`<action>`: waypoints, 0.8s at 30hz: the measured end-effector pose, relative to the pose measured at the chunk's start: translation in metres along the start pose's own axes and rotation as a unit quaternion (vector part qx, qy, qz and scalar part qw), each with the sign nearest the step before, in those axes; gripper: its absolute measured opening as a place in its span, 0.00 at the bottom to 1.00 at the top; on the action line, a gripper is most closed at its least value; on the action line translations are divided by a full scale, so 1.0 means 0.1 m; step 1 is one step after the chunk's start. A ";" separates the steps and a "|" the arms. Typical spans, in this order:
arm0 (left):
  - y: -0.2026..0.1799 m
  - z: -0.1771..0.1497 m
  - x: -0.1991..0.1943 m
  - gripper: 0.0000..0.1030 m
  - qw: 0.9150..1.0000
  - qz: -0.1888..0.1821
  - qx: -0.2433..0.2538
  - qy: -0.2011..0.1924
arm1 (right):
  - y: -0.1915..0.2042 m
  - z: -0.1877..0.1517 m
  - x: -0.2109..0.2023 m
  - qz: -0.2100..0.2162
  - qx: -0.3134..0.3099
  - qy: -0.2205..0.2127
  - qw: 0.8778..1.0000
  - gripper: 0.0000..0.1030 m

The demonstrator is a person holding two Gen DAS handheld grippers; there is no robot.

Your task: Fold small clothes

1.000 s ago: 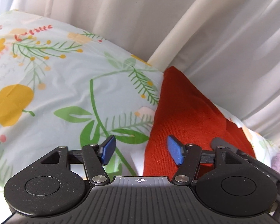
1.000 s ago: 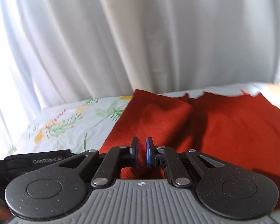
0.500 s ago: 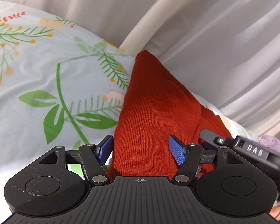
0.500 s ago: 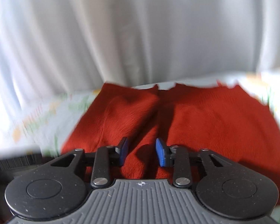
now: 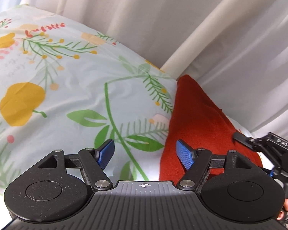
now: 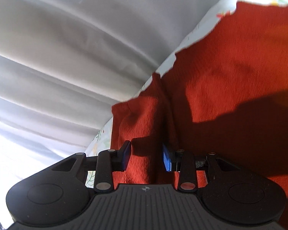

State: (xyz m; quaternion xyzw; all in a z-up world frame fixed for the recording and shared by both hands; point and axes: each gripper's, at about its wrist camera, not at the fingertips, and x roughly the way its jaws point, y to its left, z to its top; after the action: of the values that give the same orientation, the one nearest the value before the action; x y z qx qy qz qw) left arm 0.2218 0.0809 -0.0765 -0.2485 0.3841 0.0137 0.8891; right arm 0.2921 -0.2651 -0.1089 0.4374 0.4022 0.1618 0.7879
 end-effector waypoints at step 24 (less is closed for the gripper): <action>-0.03 -0.05 0.02 0.74 1.000 -0.010 0.000 0.012 | -0.13 0.11 0.19 0.041 0.024 0.031 0.998 0.29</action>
State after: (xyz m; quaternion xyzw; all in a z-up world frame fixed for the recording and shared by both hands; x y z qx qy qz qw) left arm 0.2211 0.0755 -0.0792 -0.2528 0.3919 0.0022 0.8846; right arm 0.3111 -0.2672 -0.1259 0.4672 0.4120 0.1980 0.7568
